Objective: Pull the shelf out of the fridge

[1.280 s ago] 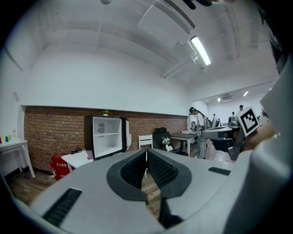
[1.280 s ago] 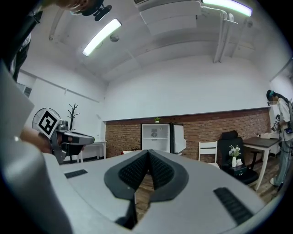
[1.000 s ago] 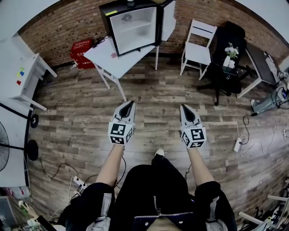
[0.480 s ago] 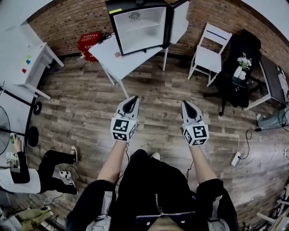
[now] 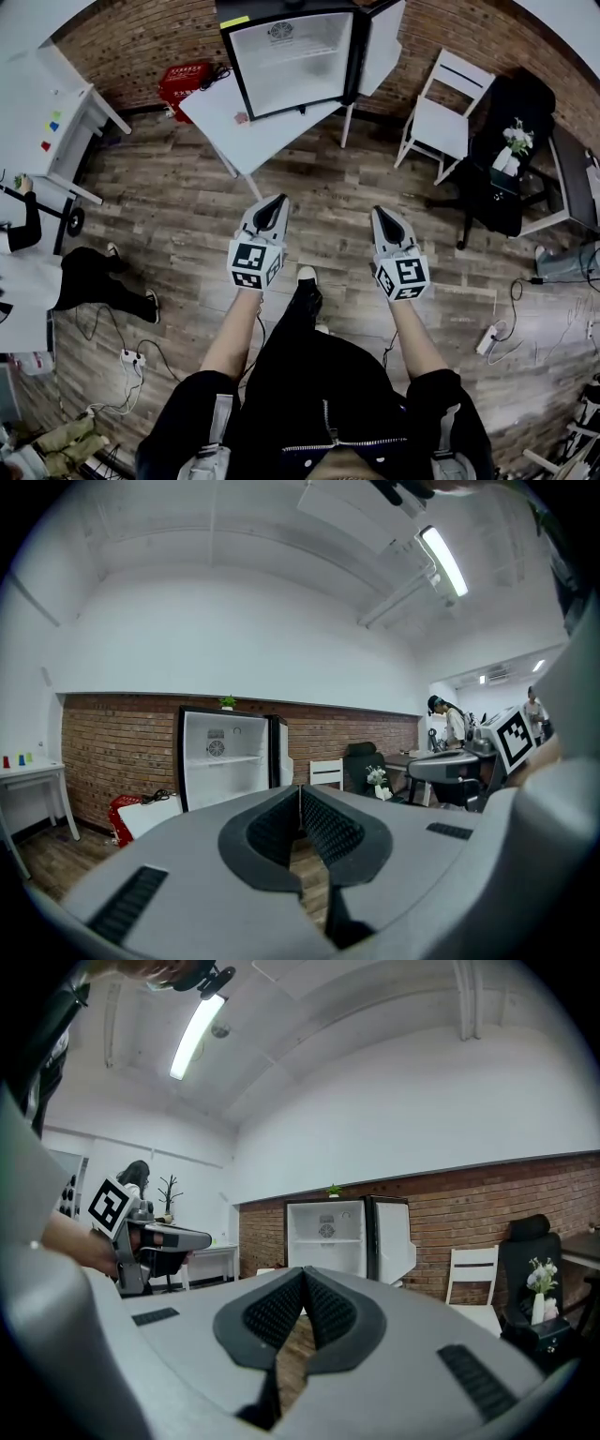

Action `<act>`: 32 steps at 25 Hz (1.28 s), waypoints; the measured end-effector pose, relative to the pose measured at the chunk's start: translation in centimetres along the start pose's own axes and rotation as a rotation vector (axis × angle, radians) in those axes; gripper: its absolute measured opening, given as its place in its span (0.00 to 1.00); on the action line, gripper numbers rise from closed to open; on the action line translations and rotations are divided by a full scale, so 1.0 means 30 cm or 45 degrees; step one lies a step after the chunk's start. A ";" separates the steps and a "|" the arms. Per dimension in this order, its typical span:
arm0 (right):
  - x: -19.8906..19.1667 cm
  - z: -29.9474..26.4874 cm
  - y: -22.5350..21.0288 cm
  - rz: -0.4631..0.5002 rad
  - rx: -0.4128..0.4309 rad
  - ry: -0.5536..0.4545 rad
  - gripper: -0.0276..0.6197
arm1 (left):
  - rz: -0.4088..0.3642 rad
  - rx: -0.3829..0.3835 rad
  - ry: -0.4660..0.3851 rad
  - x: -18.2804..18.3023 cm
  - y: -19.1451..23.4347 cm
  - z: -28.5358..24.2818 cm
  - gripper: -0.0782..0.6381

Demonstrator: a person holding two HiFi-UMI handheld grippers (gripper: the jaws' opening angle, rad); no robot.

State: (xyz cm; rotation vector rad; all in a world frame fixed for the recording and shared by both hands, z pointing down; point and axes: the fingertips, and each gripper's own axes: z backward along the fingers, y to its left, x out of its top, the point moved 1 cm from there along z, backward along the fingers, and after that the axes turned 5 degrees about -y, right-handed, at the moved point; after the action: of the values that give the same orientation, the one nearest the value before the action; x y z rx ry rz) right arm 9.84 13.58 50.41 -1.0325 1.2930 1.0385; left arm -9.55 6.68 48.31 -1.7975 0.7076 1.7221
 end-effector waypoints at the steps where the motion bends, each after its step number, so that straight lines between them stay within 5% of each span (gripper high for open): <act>1: -0.002 -0.033 -0.013 0.000 0.000 0.003 0.05 | 0.005 0.000 0.001 -0.004 0.021 -0.031 0.14; 16: 0.032 -0.599 -0.191 -0.014 -0.018 0.014 0.05 | 0.003 -0.044 0.003 0.012 0.389 -0.503 0.14; 32: -0.001 -1.050 -0.302 -0.075 0.130 0.031 0.05 | 0.046 0.082 0.052 -0.031 0.649 -0.775 0.14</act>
State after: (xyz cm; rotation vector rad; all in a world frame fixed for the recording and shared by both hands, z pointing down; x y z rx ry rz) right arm 11.49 -19.16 50.04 -1.0028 1.3143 0.9086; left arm -6.71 -23.50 49.40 -1.7910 0.8085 1.6707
